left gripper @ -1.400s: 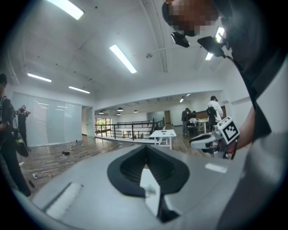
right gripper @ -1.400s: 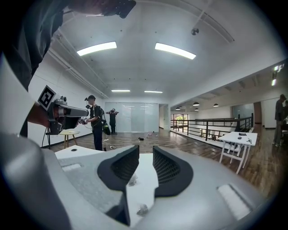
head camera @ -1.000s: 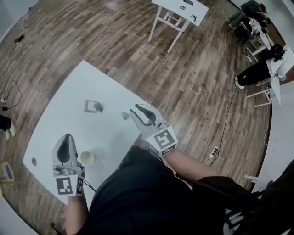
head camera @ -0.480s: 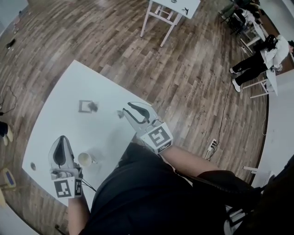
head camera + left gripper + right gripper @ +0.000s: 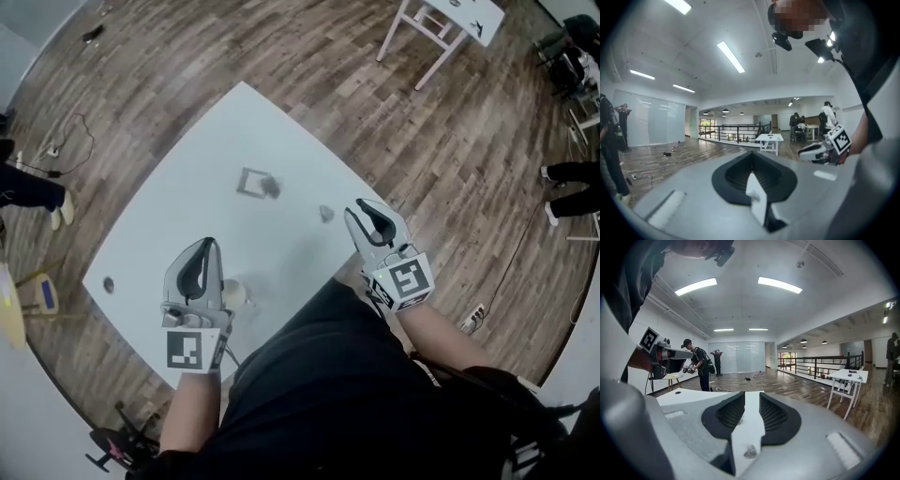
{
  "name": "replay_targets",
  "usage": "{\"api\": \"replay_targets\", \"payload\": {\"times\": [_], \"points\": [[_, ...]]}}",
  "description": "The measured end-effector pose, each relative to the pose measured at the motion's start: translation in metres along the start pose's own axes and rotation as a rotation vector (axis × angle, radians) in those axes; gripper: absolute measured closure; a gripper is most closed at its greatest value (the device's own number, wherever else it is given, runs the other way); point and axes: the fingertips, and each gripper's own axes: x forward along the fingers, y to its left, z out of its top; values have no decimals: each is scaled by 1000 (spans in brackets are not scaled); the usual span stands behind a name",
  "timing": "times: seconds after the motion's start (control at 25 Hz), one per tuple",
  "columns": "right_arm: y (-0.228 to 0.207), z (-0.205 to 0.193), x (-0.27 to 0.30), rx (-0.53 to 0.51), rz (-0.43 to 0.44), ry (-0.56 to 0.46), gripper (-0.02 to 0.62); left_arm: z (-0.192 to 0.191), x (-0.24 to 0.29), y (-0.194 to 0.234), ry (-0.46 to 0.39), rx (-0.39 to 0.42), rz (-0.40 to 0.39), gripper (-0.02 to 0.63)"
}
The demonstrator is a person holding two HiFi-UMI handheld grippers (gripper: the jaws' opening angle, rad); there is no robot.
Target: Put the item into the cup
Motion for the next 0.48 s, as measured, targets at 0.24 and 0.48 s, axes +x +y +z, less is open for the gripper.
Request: {"api": "replay_targets", "payload": {"times": [0.24, 0.48], "points": [[-3, -20, 4, 17, -5, 42, 494, -3, 6, -3, 19, -9, -10, 607], [1, -35, 13, 37, -7, 76, 494, -11, 9, 1, 52, -27, -7, 607]]}}
